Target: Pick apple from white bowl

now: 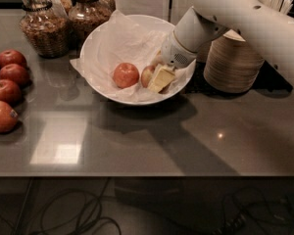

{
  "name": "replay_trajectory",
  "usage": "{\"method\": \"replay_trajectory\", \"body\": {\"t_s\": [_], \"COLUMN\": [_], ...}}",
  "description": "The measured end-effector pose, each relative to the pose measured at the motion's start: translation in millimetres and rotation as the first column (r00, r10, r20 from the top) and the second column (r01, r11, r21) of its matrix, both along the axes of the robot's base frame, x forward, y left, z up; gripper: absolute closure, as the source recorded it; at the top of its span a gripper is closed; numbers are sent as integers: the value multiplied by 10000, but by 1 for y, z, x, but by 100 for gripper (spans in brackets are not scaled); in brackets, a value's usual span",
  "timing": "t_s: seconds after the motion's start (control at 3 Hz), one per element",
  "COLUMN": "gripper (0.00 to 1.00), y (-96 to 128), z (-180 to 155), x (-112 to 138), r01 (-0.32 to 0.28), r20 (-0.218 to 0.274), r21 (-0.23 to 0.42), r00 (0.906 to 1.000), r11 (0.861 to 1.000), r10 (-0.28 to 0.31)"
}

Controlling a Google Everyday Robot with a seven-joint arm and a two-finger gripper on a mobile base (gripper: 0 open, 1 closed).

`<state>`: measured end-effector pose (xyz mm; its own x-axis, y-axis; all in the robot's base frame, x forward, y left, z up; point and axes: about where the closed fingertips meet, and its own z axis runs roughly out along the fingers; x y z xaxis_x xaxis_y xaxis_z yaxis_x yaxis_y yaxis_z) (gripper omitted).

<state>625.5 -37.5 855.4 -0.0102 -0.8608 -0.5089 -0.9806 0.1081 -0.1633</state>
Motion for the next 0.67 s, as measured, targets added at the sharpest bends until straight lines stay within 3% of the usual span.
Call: {"method": "replay_trajectory", "body": {"t_s": [0.67], "gripper": [100], "y": [0], "z": [0], "x": [0], "r01": [-2], "r20": [0], "r21": [3], "r00": [10000], "r11": [10000], "r10": [2]}}
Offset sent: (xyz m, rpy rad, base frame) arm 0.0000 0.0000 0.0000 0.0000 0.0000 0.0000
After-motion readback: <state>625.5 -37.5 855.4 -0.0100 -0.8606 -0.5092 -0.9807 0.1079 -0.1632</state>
